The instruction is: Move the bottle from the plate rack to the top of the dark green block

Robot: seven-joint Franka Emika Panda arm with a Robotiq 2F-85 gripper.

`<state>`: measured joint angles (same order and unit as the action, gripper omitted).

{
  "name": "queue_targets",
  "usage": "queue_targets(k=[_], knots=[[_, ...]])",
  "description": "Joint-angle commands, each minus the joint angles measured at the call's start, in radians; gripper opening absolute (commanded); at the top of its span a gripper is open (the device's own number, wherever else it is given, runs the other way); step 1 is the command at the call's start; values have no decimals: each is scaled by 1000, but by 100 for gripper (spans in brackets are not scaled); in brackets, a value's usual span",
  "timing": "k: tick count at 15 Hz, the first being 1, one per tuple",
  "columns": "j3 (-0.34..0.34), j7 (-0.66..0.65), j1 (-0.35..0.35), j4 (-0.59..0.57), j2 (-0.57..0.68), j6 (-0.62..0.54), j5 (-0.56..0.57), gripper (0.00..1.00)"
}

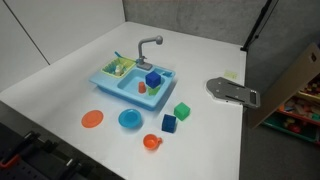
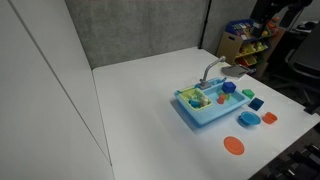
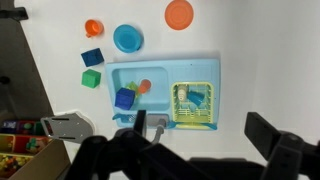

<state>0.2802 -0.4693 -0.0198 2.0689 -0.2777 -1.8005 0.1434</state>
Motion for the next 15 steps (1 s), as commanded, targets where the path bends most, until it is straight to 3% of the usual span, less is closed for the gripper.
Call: queue_targets(k=[1,7,15], knots=[[-52,83,-34,-107,104,27,-53,100],[-106,119,-49,-145,224,-36,-131,100],[-151,95,-54,-116,378,-218,-111,100]])
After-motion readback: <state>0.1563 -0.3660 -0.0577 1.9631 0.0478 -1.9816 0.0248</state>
